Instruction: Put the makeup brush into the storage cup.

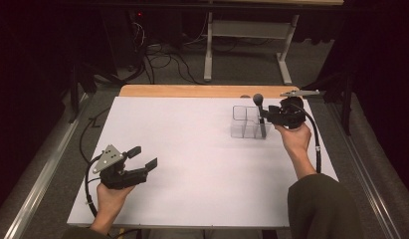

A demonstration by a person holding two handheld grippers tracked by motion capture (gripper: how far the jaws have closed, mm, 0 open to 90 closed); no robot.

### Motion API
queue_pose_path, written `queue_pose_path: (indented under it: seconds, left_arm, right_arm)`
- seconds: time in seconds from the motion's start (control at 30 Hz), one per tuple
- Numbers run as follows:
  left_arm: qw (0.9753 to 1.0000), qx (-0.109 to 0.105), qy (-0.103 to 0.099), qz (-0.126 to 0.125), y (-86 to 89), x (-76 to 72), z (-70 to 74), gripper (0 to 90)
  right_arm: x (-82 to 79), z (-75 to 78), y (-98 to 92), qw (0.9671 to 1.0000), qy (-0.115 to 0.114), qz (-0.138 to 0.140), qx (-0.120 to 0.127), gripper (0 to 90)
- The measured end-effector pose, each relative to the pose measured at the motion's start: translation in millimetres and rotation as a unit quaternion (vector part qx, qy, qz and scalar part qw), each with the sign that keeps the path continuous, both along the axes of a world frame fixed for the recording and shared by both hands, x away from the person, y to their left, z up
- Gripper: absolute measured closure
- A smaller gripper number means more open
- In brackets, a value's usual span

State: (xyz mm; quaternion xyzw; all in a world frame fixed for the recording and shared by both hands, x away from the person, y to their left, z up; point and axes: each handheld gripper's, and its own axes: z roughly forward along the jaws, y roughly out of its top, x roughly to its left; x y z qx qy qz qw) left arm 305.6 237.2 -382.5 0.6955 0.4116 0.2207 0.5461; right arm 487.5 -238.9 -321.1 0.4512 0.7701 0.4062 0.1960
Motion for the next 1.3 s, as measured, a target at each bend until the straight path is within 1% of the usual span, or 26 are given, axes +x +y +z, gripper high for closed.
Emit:
queue_pose_path:
  seconds: [0.27, 0.43, 0.7, 0.77, 0.83, 0.93, 1.3]
  left_arm:
    - [1.0000, -0.001, 0.000, 0.001, 0.6, -0.4, 0.2, 24.6]
    - [1.0000, 0.000, -0.002, 0.001, 0.7, -0.7, 0.4, 24.7]
    - [1.0000, -0.001, -0.001, 0.001, 0.1, -0.5, 0.1, 24.7]
    - [1.0000, 0.000, -0.001, 0.001, 0.0, -0.6, 0.1, 24.7]
    - [1.0000, 0.000, -0.001, 0.000, -0.4, -0.7, 0.1, 24.7]
    - [1.0000, -0.001, 0.000, 0.000, -0.2, -0.6, 0.0, 24.7]
    - [1.0000, -0.002, 0.001, 0.001, 0.3, -0.1, -0.1, 24.7]
  right_arm:
    - [-4.8, 2.3, -3.4, 0.9999, -0.005, 0.000, 0.012, 55.0]
    - [-8.1, 4.3, -7.1, 0.9999, -0.007, -0.001, 0.009, 54.3]
    - [-17.6, 6.9, -11.7, 0.9998, -0.011, 0.002, 0.019, 53.8]
    - [-19.1, 7.5, -12.9, 0.9998, -0.013, 0.003, 0.018, 53.8]
    - [-21.2, 8.4, -13.9, 0.9996, -0.014, 0.003, 0.023, 53.7]
    - [-24.0, 9.3, -14.9, 0.9996, -0.013, 0.003, 0.023, 53.6]
    - [-33.3, 11.1, -19.6, 0.9993, -0.020, 0.011, 0.031, 53.5]
